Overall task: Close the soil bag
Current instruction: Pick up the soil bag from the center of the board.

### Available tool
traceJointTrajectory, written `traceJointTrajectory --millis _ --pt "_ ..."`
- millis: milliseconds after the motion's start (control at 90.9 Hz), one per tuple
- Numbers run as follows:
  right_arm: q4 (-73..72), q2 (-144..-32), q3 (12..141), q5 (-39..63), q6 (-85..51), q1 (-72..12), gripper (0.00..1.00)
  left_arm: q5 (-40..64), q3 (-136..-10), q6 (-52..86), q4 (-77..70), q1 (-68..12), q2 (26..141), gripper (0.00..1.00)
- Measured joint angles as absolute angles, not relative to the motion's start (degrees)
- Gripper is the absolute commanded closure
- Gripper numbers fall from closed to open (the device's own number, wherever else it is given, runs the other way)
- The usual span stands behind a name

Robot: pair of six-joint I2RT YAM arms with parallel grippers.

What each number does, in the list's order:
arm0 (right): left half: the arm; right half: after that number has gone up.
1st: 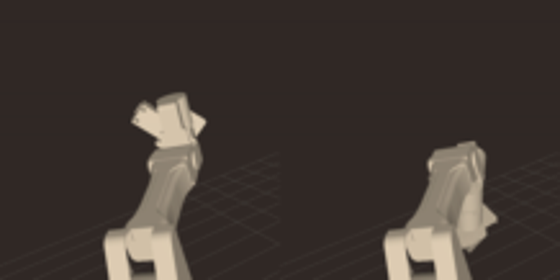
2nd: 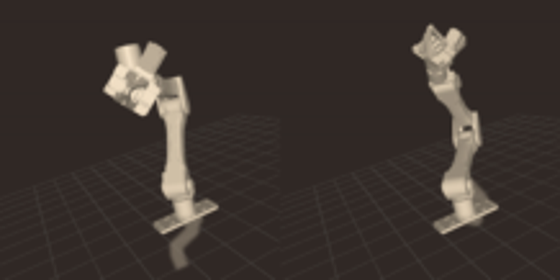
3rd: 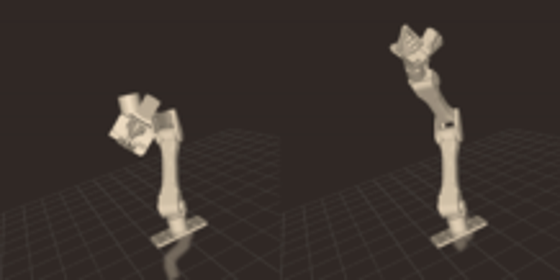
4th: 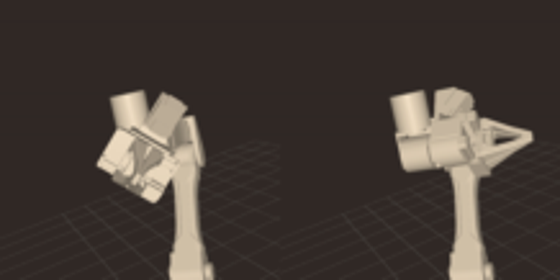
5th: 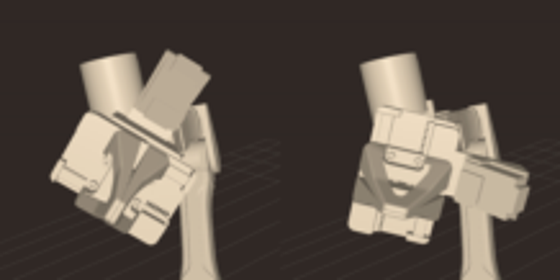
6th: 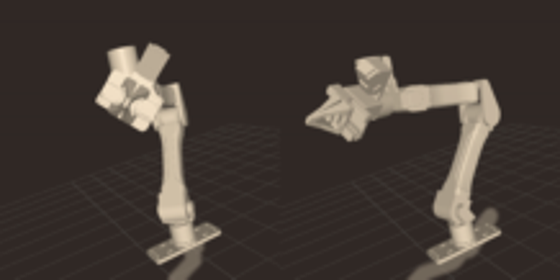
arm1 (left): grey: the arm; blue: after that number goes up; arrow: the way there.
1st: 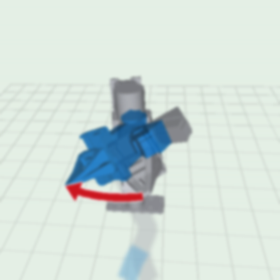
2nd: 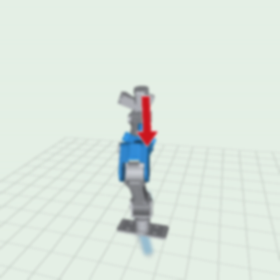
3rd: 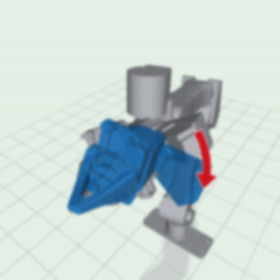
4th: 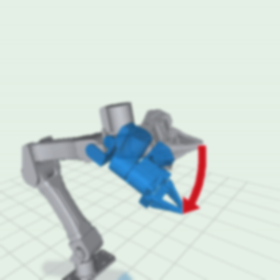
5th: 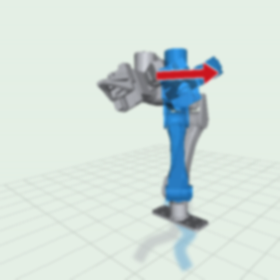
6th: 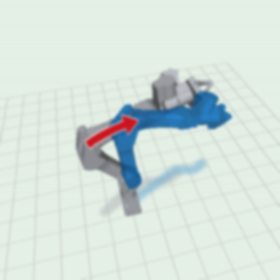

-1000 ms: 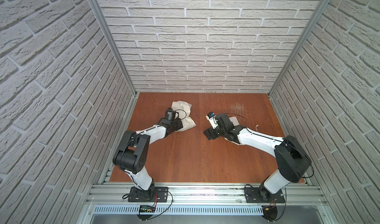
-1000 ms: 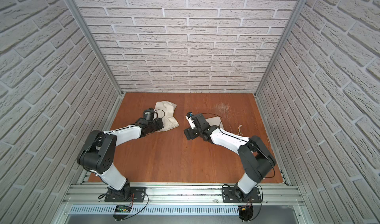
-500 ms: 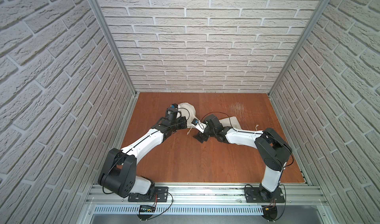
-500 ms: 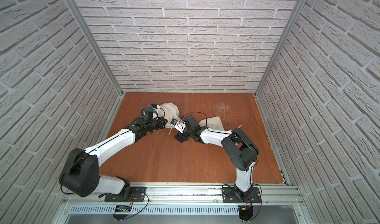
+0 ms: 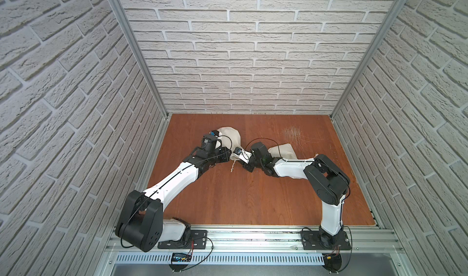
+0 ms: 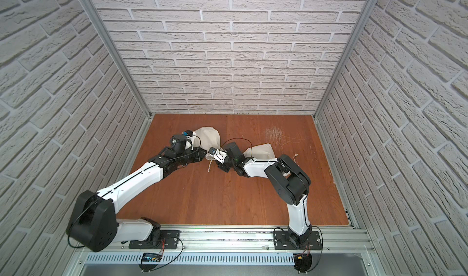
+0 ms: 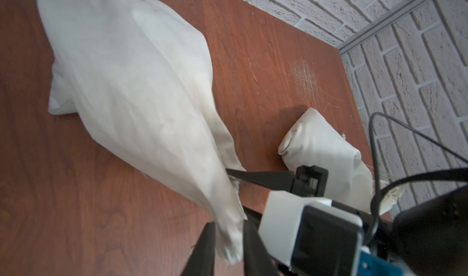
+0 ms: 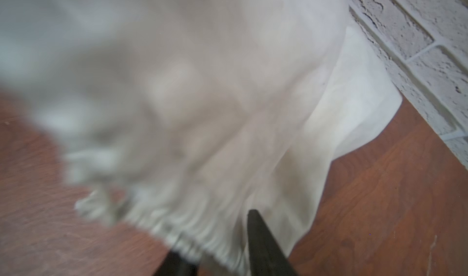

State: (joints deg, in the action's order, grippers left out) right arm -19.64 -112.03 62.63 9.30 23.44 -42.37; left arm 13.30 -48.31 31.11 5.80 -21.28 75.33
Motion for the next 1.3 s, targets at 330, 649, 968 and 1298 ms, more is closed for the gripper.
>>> traceJointTrajectory --millis 330,649,968,1298 --pt "-16.6 -112.0 66.9 14.6 14.6 -41.1 0.97 6.2 -34.1 27.7 1.9 -27.3 58.1 0.22" --pt "-12.9 -110.9 68.0 17.2 9.4 -40.8 0.97 -3.9 -25.8 20.6 -11.4 -34.3 65.0 0.32" --pt "-12.6 -109.2 68.5 19.0 5.8 -39.9 0.97 -3.4 -26.2 17.4 -29.3 -29.4 80.9 0.41" --pt "-12.6 -109.2 68.6 20.1 4.1 -39.2 0.97 -2.6 -28.1 17.1 -39.1 -30.4 89.1 0.6"
